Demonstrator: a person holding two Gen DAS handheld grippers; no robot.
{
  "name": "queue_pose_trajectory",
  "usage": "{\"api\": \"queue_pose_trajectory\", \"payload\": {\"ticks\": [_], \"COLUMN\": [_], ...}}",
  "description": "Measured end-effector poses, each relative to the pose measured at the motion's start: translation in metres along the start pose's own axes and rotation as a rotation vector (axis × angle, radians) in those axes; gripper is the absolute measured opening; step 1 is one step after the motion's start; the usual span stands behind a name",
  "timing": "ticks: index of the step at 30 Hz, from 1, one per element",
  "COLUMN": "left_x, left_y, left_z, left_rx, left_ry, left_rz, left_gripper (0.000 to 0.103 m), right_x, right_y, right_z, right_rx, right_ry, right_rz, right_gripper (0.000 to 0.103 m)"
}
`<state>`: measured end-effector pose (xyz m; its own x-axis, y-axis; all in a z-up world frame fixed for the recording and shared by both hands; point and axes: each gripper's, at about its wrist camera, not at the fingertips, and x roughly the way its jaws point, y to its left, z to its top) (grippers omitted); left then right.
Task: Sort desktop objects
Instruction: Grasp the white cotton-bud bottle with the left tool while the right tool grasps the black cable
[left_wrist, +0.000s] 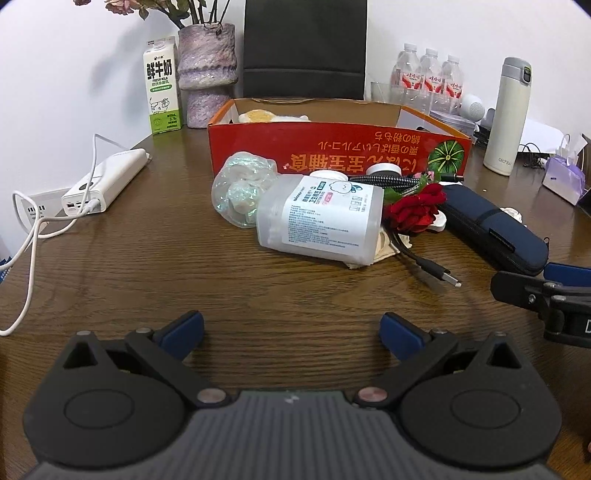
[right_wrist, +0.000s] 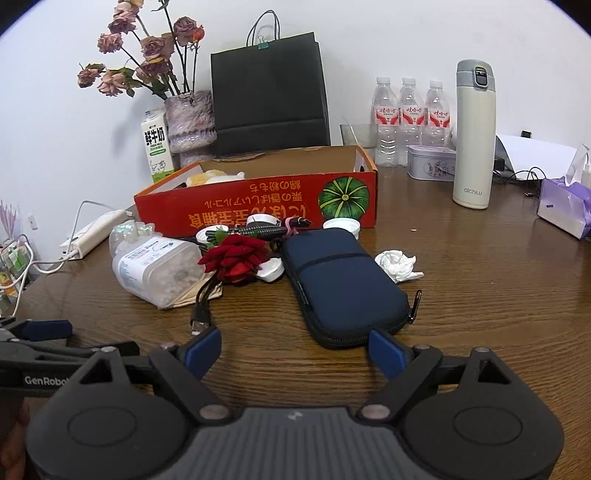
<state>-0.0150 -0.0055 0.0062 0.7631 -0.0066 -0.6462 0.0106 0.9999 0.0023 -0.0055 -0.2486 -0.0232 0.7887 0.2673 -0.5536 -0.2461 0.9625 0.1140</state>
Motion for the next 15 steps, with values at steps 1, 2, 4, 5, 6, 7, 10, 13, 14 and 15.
{"api": "queue_pose_trajectory", "payload": {"ticks": [1,2,4,5,6,7,10,13,14,15], "left_x": [0.0000,0.0000,0.0000,0.0002,0.0002,0.0002,-0.0004,-0.0057,-0.0068,-0.0070], "left_y": [0.0001,0.0002,0.0005,0.0003,0.0002,0.0002,0.0005,0.0028,0.0037,0.0048], "left_z": [-0.0001,-0.0001,-0.0002,0.0000,0.0001,0.0000,-0.0002,0.0023,0.0049,0.0090], "left_rx": [0.000,0.000,0.001,0.002,0.001,0.001,0.002,0.013,0.021,0.028], "left_ry": [0.000,0.000,0.000,0.000,0.000,0.000,-0.003,-0.063,-0.086,-0.099], "left_rz": [0.000,0.000,-0.001,-0.001,-0.001,-0.001,-0.001,-0.049,-0.060,-0.057], "left_gripper": [0.103,0.103,0.103,0.103,0.103,0.103,0.103,0.103,0.103,0.103], "right_x": [0.0000,0.0000,0.0003,0.0002,0.0002,0.0001,-0.0008,-0.0029,-0.0048,-0.0064], "right_y": [-0.0001,0.0005,0.0006,0.0003,0.0006,0.0006,0.0004,0.0013,0.0021,0.0025], "right_z": [0.0002,0.0006,0.0009,0.0007,0.0005,0.0006,0.0005,0.0008,0.0015,0.0034], "right_rx": [0.000,0.001,0.004,0.004,0.003,0.003,0.005,-0.003,-0.011,-0.022], "right_ry": [-0.001,-0.001,0.000,0.000,0.000,0.000,-0.005,-0.020,-0.034,-0.043], "right_rz": [0.000,-0.001,0.001,0.002,0.001,0.002,-0.003,-0.001,0.001,0.014], "right_gripper": [0.087,0.087,0.087,0.087,0.087,0.087,0.087,0.087,0.087,0.086]}}
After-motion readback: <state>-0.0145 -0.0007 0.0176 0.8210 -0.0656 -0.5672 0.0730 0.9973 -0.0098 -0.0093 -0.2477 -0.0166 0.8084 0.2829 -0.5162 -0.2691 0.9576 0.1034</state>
